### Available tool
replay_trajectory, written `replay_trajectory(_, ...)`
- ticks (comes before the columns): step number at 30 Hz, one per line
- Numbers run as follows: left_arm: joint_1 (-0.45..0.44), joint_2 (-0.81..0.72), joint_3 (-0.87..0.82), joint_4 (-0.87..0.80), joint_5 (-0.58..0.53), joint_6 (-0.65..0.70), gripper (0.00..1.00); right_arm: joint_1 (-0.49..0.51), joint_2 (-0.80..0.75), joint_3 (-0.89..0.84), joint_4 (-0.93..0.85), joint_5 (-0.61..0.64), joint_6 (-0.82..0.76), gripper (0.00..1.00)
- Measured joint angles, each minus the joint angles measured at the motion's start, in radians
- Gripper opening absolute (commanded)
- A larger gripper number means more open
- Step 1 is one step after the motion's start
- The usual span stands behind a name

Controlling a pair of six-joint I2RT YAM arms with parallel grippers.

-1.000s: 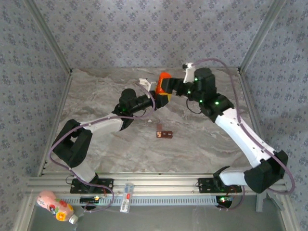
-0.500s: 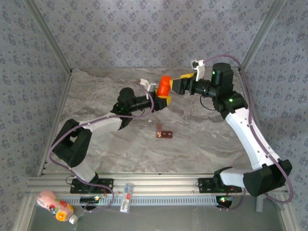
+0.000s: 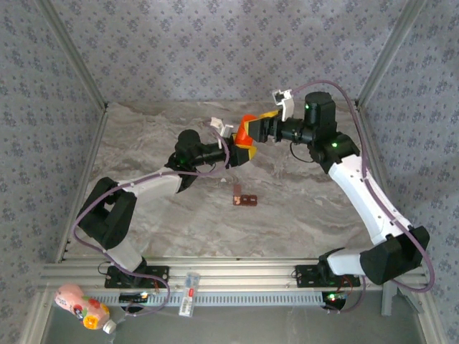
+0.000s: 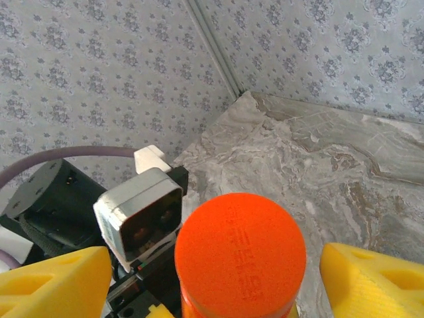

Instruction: Sort the pills into containers

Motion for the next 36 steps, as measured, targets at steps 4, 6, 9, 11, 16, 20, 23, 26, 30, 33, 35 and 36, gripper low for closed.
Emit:
replay_trajectory(4, 0.000, 0.000, 0.005, 0.000, 0.005, 0.000, 0.00, 0.002, 0.014, 0.000, 0.000, 0.004, 0.000, 0.82)
replay_trajectory(6, 0.000, 0.000, 0.005, 0.000, 0.005, 0.000, 0.00, 0.002, 0.021, 0.000, 0.000, 0.004, 0.000, 0.80)
replay_trajectory(9, 0.000, 0.000, 0.005, 0.000, 0.005, 0.000, 0.00, 0.002, 0.026, 0.000, 0.000, 0.004, 0.001, 0.75)
replay_trajectory(11, 0.000, 0.000, 0.005, 0.000, 0.005, 0.000, 0.00, 0.003, 0.028, 0.002, 0.000, 0.004, 0.003, 0.66)
replay_trajectory(16, 0.000, 0.000, 0.007, 0.000, 0.005, 0.000, 0.00, 0.004, 0.029, 0.008, 0.000, 0.003, 0.005, 0.51)
replay_trajectory(20, 0.001, 0.000, 0.007, -0.002, 0.004, -0.005, 0.00, 0.010, 0.030, 0.008, 0.000, 0.014, 0.010, 0.46)
replay_trajectory(23, 0.005, 0.000, 0.007, -0.007, 0.000, -0.006, 0.00, 0.025, 0.031, 0.010, 0.000, 0.053, 0.023, 0.43)
replay_trajectory(26, 0.007, 0.000, 0.014, -0.039, -0.017, 0.012, 0.00, 0.049, 0.033, 0.010, -0.001, 0.124, 0.049, 0.42)
replay_trajectory(30, 0.006, -0.001, 0.020, -0.079, -0.053, 0.040, 0.00, 0.090, 0.034, 0.009, -0.002, 0.244, 0.101, 0.42)
replay_trajectory(33, 0.006, -0.002, 0.021, -0.099, -0.079, 0.059, 0.00, 0.130, 0.037, 0.009, -0.002, 0.349, 0.149, 0.42)
replay_trajectory(35, 0.005, -0.002, 0.022, -0.118, -0.100, 0.074, 0.00, 0.153, 0.044, 0.010, -0.004, 0.416, 0.184, 0.42)
replay_trajectory(36, 0.005, -0.002, 0.022, -0.130, -0.108, 0.083, 0.00, 0.161, 0.047, 0.010, -0.005, 0.440, 0.198, 0.42)
